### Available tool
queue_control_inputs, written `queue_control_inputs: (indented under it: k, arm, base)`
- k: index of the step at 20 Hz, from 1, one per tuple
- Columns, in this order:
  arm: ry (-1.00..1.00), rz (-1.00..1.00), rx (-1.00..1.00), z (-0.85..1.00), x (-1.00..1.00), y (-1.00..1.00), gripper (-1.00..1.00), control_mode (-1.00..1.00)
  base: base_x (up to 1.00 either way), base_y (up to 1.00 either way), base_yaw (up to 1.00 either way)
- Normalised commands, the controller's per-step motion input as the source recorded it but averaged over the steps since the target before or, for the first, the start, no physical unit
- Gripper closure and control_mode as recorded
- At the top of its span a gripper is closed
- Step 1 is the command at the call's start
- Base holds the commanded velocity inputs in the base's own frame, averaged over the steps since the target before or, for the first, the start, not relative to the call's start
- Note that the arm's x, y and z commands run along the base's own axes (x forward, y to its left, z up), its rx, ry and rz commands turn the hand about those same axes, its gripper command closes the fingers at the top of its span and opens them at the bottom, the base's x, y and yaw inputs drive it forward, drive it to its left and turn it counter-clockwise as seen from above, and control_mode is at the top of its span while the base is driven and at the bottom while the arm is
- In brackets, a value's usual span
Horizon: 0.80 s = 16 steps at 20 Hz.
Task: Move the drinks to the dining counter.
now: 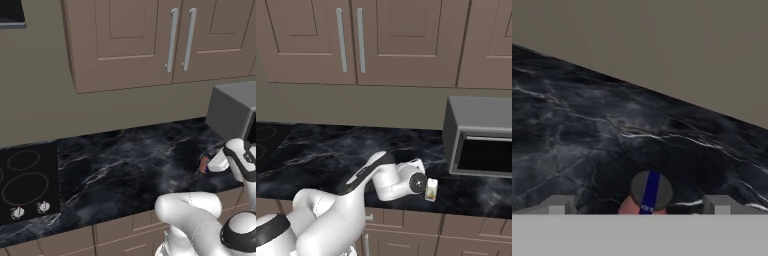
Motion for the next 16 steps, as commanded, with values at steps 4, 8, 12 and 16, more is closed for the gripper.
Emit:
queue_control_inputs:
  k: [4,8,12,16]
  arm:
    - [0.01,0.0,0.0,-0.1,0.08,0.0,-1.0,-1.0]
    - [0.03,0.0,0.0,-0.06,0.22,-0.01,-1.0,-1.0]
    - [0.06,0.0,0.0,0.0,0.23,0.0,-1.0,-1.0]
    - [0.08,0.0,0.0,-0.03,0.16,-0.08,-1.0,-1.0]
  base:
    - [0.0,0.0,0.0]
    - [0.0,0.0,0.0]
    - [0.0,0.0,0.0]
    - [0.0,0.0,0.0]
